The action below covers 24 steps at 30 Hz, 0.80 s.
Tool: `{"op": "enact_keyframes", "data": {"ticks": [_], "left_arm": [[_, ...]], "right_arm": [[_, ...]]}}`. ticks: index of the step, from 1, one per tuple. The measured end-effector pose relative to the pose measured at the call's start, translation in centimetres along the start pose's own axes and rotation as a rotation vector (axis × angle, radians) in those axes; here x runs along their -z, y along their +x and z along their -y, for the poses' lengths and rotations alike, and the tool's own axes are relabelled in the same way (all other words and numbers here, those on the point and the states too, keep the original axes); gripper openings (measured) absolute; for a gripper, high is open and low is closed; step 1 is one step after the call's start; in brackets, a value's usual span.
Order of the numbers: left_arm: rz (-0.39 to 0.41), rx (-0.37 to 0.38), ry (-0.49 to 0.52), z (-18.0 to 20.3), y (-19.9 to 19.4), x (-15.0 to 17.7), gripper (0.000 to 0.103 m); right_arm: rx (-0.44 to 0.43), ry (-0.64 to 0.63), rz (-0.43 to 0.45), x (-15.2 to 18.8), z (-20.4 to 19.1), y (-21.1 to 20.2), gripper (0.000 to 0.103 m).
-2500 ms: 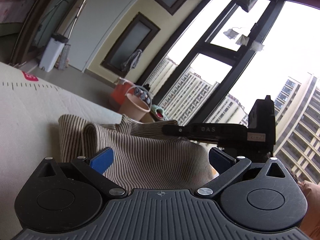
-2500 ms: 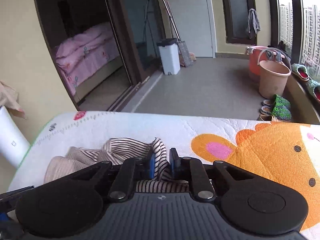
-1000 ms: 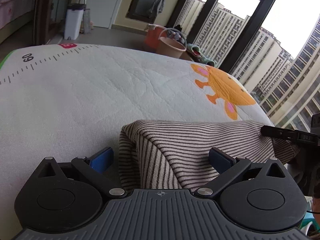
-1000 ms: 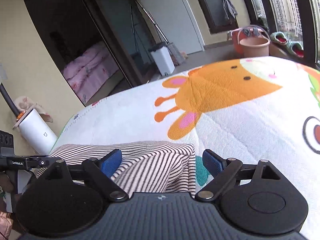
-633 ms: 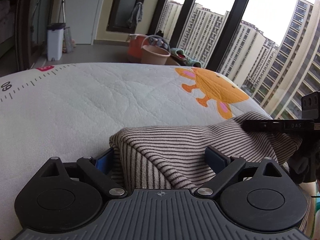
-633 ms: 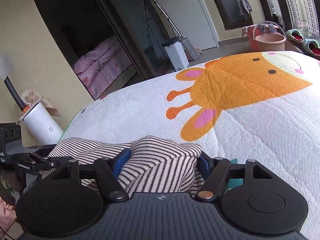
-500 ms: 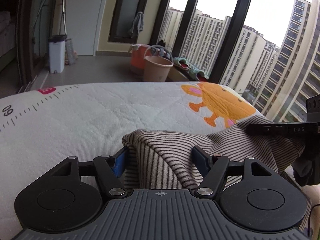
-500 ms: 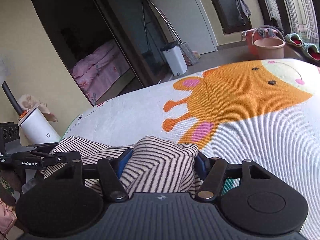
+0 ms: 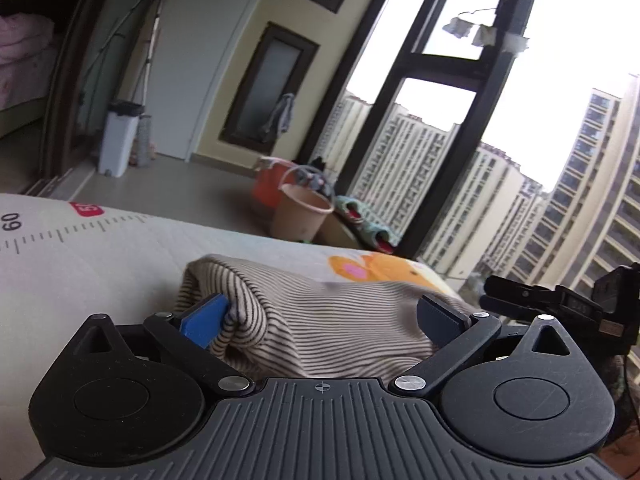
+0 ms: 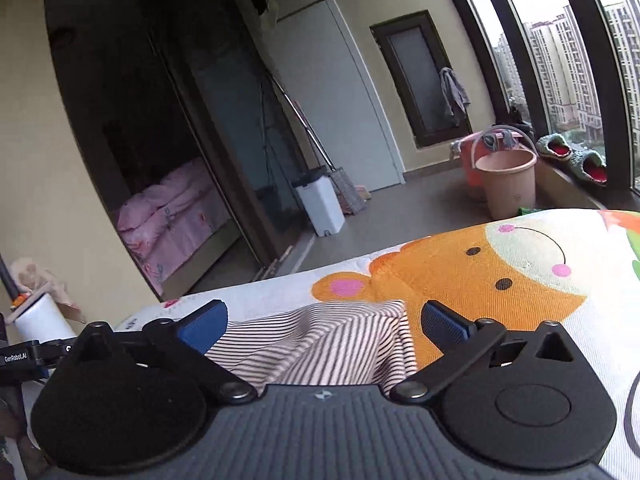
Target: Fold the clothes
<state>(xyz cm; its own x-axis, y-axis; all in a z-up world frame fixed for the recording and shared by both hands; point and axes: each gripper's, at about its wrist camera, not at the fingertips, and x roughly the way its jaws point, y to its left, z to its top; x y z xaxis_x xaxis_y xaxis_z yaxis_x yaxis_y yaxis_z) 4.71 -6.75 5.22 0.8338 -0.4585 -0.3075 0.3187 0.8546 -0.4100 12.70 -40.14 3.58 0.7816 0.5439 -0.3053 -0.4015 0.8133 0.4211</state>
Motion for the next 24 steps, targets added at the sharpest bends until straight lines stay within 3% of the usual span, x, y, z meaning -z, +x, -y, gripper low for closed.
{"op": "enact_keyframes", "data": {"ticks": [3, 5, 9, 12, 14, 20, 24], "left_arm": [[-0.011, 0.153, 0.013, 1.5, -0.3, 1.2, 0.103], [-0.048, 0.187, 0.006, 2.2, 0.0, 2.0, 0.103], [-0.178, 0.076, 0.003, 2.6, 0.8, 3.7, 0.103], [-0.275, -0.053, -0.011, 1.6, 1.0, 5.2, 0.103], [-0.281, -0.095, 0.032, 1.4, 0.6, 5.9, 0.103], [-0.311, -0.202, 0.173, 3.0, 0.0, 6.9, 0.103], [-0.269, -0.232, 0.099, 2.7, 0.4, 6.5, 0.103]], "right_arm": [[-0.14, 0.001, 0.029, 1.1, -1.5, -2.4, 0.103], [-0.194, 0.009, 0.022, 1.9, -2.7, -2.7, 0.103], [-0.293, 0.057, -0.088, 3.7, -3.4, -1.3, 0.103], [-0.259, 0.128, -0.181, 5.7, -2.3, 0.2, 0.103], [-0.241, 0.168, -0.219, 6.7, -1.5, 0.8, 0.103], [-0.204, 0.123, -0.271, 7.6, -3.1, -1.3, 0.103], [-0.277, 0.158, -0.243, 8.8, -2.5, -2.6, 0.103]]}}
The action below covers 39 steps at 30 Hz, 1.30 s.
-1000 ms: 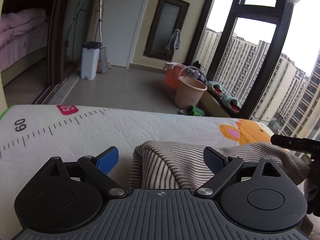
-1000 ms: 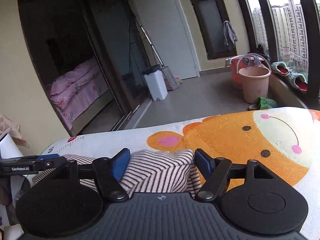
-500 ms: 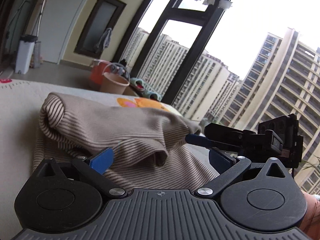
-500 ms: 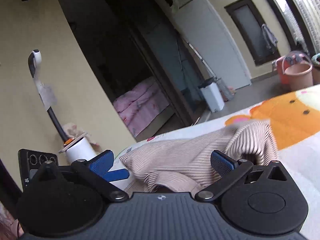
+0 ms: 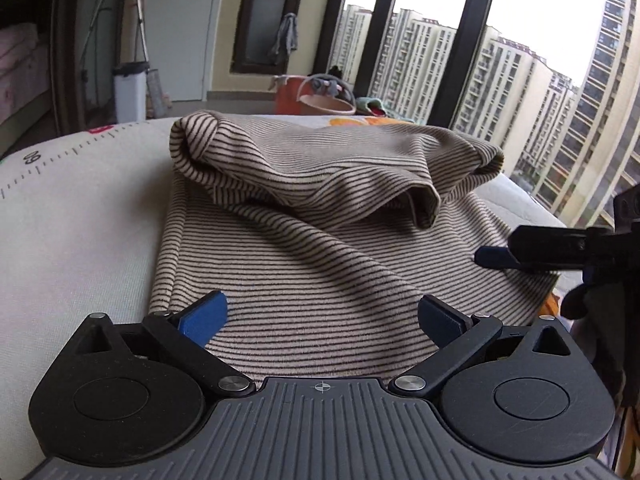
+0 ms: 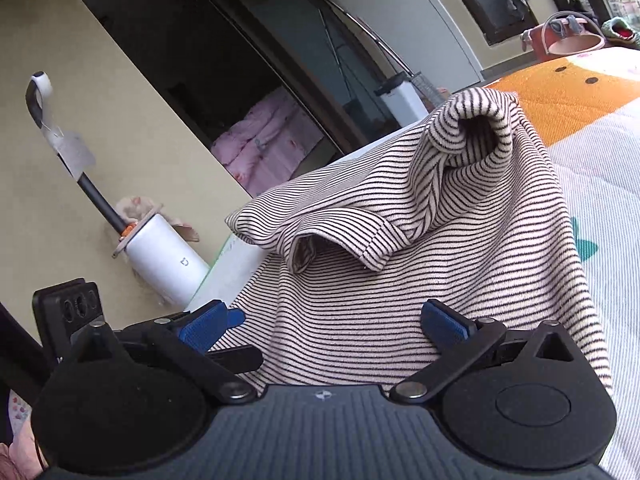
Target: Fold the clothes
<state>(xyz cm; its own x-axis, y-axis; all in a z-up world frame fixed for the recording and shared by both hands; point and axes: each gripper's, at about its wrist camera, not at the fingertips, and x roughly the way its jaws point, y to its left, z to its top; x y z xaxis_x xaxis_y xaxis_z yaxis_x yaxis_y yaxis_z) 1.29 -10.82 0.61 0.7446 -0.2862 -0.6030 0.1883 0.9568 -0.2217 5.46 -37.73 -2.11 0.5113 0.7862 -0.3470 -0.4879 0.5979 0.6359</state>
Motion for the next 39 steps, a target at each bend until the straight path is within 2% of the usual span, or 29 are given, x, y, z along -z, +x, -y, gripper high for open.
{"op": "enact_keyframes", "data": {"ticks": [4, 10, 19, 26, 31, 34, 39], "left_arm": [[0.035, 0.018, -0.079, -1.2, 0.1, -0.2, 0.103], [0.076, 0.064, -0.141, -2.4, -0.8, 0.2, 0.103], [0.144, 0.172, -0.294, -4.8, -1.9, 1.1, 0.103], [0.132, 0.139, -0.258, -4.0, -1.7, 1.0, 0.103], [0.152, 0.174, -0.304, -4.7, -1.5, 1.4, 0.103], [0.167, 0.199, -0.339, -5.2, -1.6, 1.5, 0.103], [0.16, 0.178, -0.315, -4.6, -1.4, 1.4, 0.103]], "right_arm": [[-0.012, 0.003, 0.021, 0.2, 0.2, -0.4, 0.103], [-0.013, -0.001, 0.028, 0.1, 0.2, -0.7, 0.103], [-0.013, -0.001, 0.031, 0.1, 0.3, -0.9, 0.103], [-0.005, -0.007, 0.023, 0.0, 0.1, -0.8, 0.103], [0.07, -0.024, -0.009, 0.3, -1.3, -0.9, 0.103], [0.107, -0.082, -0.014, 0.9, -2.3, -0.7, 0.103], [0.129, -0.116, 0.0, 1.4, -2.8, -0.5, 0.103]]}}
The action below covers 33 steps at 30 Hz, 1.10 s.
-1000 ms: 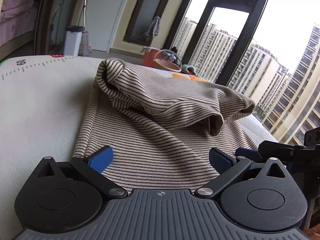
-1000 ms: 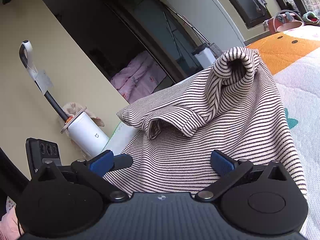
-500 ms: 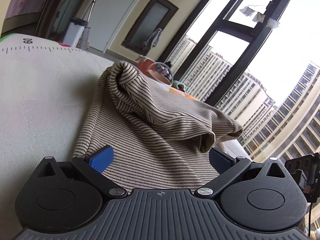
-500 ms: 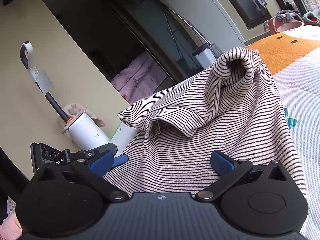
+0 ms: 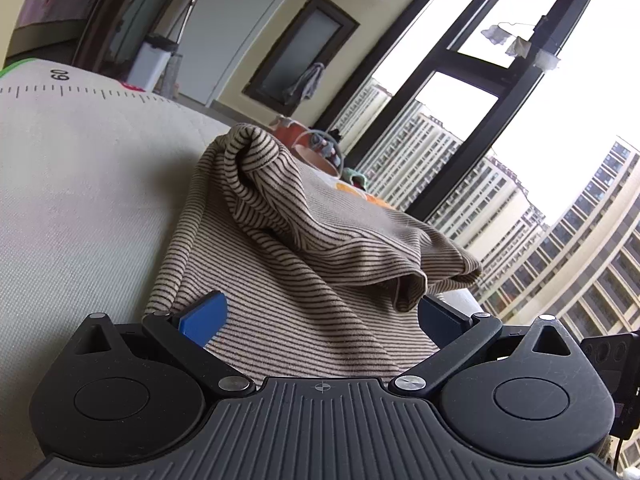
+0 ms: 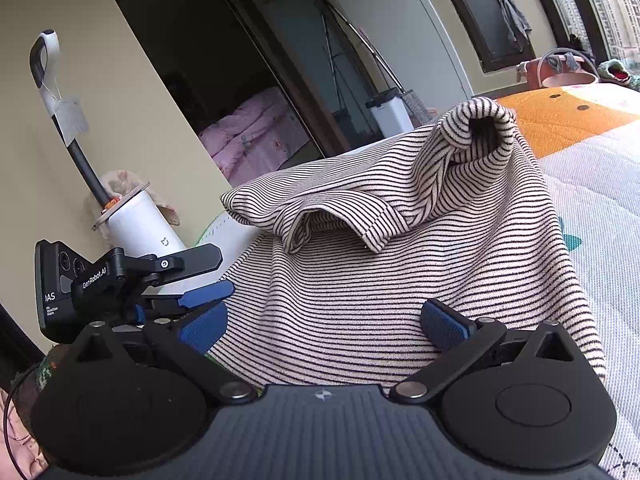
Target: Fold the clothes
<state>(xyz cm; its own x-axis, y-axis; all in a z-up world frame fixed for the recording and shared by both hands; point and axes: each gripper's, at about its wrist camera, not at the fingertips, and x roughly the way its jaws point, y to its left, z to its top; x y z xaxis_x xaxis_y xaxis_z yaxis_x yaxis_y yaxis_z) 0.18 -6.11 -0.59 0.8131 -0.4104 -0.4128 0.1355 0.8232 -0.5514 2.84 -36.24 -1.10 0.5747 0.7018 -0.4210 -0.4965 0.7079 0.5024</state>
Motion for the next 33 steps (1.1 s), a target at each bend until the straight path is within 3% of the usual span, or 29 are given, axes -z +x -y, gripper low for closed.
{"op": "enact_keyframes", "data": {"ticks": [4, 9, 12, 13, 15, 18, 20, 22, 27, 30, 33], "left_arm": [[-0.008, -0.015, 0.026, 0.5, 0.1, 0.1, 0.103], [0.001, 0.021, -0.002, 1.2, -0.7, 0.4, 0.103], [0.035, 0.146, 0.041, 3.2, -1.1, 0.6, 0.103], [0.006, 0.193, 0.08, 4.2, -0.8, 0.7, 0.103], [-0.074, 0.206, 0.127, 5.7, 0.4, 0.9, 0.103], [-0.1, 0.183, 0.048, 5.3, 1.3, 1.2, 0.103], [-0.12, 0.184, -0.07, 3.5, 2.0, 1.3, 0.103], [-0.12, 0.189, -0.087, 2.9, 1.8, 1.4, 0.103], [-0.112, 0.094, -0.031, 3.3, 1.0, 1.5, 0.103], [-0.075, -0.075, 0.037, 2.9, 0.1, 1.0, 0.103], [-0.093, -0.209, 0.147, 3.1, -0.6, 0.6, 0.103]], "right_arm": [[-0.021, 0.029, 0.014, 0.0, 0.6, -0.1, 0.103], [-0.054, 0.071, 0.033, -0.1, 1.4, -0.3, 0.103], [-0.053, 0.07, 0.033, -0.1, 1.4, -0.3, 0.103], [-0.054, 0.071, 0.033, -0.1, 1.4, -0.3, 0.103], [-0.053, 0.07, 0.033, -0.1, 1.3, -0.3, 0.103], [-0.043, 0.063, 0.031, 0.0, 1.3, -0.2, 0.103], [-0.046, 0.065, 0.033, 0.1, 1.4, -0.3, 0.103], [-0.041, 0.058, 0.03, 0.1, 1.3, -0.2, 0.103], [-0.048, 0.068, 0.035, 0.1, 1.5, -0.3, 0.103], [-0.051, 0.07, 0.036, 0.1, 1.6, -0.4, 0.103], [-0.051, 0.07, 0.036, 0.1, 1.5, -0.3, 0.103]]}}
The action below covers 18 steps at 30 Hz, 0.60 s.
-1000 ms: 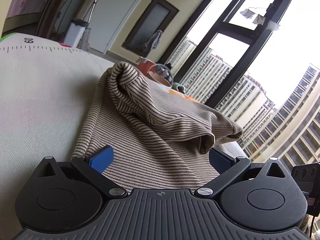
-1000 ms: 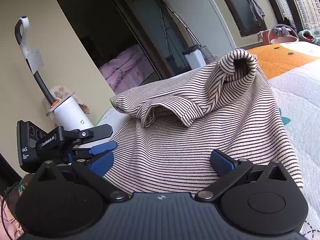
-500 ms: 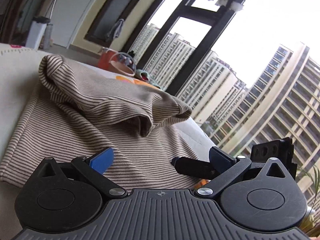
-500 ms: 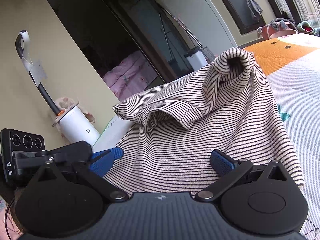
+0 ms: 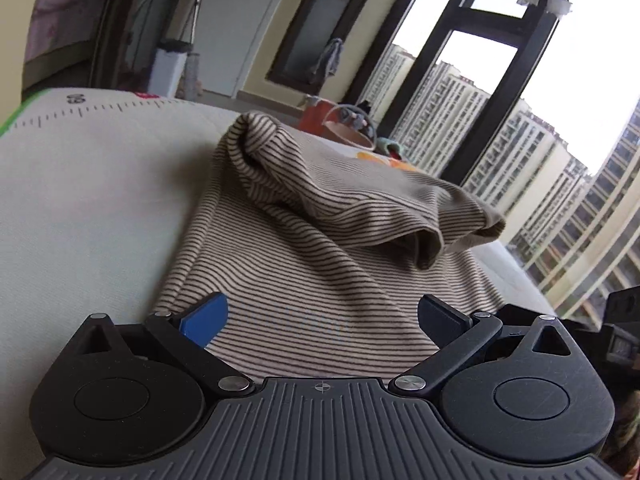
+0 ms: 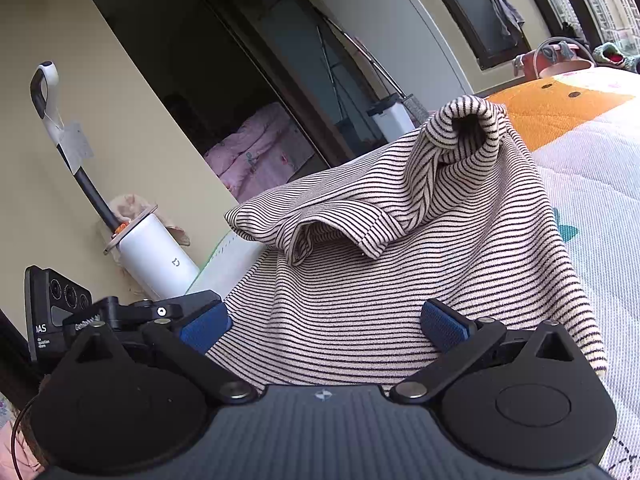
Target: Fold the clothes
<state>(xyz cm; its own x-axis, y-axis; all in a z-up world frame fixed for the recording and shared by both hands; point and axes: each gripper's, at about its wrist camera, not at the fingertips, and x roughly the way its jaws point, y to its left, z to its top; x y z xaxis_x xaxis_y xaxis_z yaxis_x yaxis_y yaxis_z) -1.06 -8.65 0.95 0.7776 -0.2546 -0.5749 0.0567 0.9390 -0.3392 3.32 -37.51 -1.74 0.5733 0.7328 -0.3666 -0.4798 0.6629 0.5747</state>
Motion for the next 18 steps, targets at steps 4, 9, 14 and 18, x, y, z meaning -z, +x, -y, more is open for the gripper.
{"op": "enact_keyframes", "data": {"ticks": [4, 9, 14, 18], "left_arm": [[-0.021, -0.06, 0.087, 0.2, -0.7, 0.2, 0.103], [0.049, -0.095, 0.153, 1.6, -1.8, 0.2, 0.103], [0.083, 0.227, 0.006, 1.2, -2.2, -1.3, 0.103], [-0.003, 0.261, -0.027, 1.1, 0.9, -1.2, 0.103]], "right_arm": [[-0.001, 0.001, 0.001, 0.1, -0.1, 0.0, 0.103], [-0.004, 0.003, 0.001, 0.0, 0.1, -0.1, 0.103], [-0.007, 0.006, 0.004, 0.0, 0.2, -0.2, 0.103], [-0.009, 0.008, 0.005, 0.0, 0.2, -0.1, 0.103]]}}
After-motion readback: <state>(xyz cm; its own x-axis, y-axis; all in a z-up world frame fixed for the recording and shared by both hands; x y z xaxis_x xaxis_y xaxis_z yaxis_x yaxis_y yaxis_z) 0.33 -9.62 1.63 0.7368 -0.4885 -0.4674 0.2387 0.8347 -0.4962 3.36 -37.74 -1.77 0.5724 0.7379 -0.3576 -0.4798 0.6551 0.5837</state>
